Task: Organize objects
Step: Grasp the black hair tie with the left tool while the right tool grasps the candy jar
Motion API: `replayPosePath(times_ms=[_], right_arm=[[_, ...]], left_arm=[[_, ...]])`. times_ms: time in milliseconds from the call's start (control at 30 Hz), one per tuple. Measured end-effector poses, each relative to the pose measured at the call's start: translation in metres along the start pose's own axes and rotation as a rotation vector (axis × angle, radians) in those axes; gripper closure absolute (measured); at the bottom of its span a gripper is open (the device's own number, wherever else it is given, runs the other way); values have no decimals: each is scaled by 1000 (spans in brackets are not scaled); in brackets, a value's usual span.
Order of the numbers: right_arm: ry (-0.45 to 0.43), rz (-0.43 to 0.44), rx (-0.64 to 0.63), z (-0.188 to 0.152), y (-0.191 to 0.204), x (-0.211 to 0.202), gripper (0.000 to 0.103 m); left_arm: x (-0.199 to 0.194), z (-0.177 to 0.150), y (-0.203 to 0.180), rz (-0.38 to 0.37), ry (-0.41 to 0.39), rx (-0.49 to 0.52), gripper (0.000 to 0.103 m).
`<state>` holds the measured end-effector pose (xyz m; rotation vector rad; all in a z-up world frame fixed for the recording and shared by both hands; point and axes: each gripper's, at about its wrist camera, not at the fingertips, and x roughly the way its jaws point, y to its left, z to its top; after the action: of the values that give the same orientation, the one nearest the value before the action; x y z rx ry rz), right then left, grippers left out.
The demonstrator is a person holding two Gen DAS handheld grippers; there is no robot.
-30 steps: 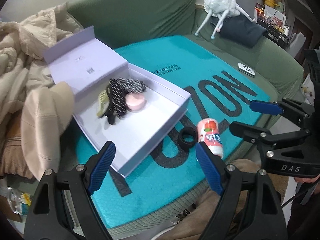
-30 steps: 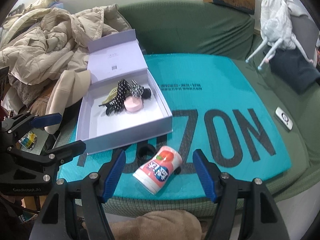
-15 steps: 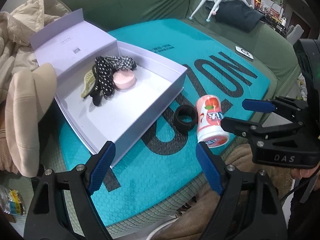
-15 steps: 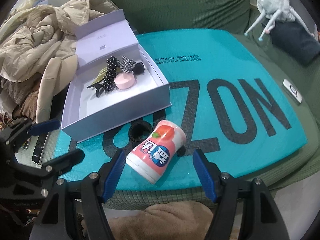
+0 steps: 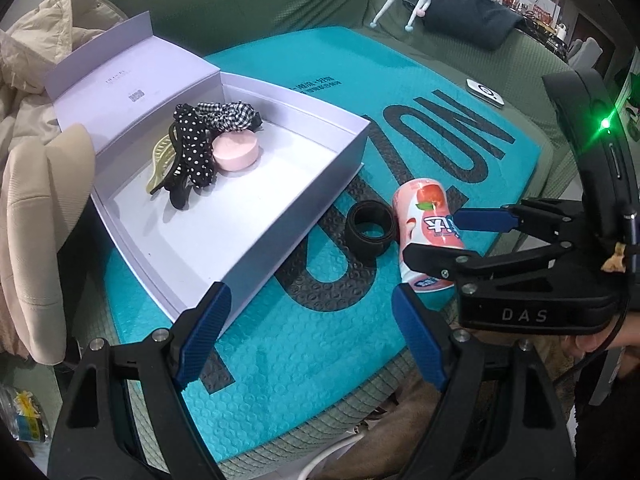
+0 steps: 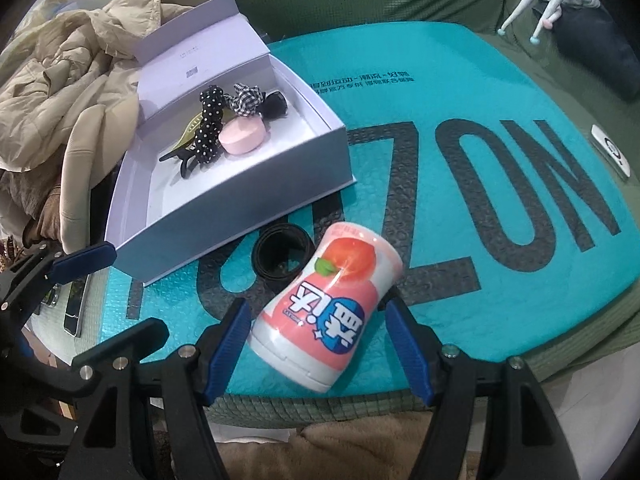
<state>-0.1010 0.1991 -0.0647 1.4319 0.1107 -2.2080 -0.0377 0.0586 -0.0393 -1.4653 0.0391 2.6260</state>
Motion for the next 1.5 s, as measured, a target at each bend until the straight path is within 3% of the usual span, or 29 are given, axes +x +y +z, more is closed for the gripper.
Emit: replayPosePath(times_ms=[267,667,1133,1267,1500], right_arm=[[12,-40,28,-3,-17,4,32],[-73,-32,34,-2,-49,-7,32],[-90,23,108,-9,-72,6,43],[-131,33,156,-17,-77,4,45],[-188,30,184,-26,-75,1,45]], left_arm=[[11,6,-5,-25,1,10,21],[32,17,-34,-121,-33,89,21],[63,27,-48,-106,-24,135,23],[72,27,-48,-102,-8,139,32],[84,23,-41,-106,-4,97,56]])
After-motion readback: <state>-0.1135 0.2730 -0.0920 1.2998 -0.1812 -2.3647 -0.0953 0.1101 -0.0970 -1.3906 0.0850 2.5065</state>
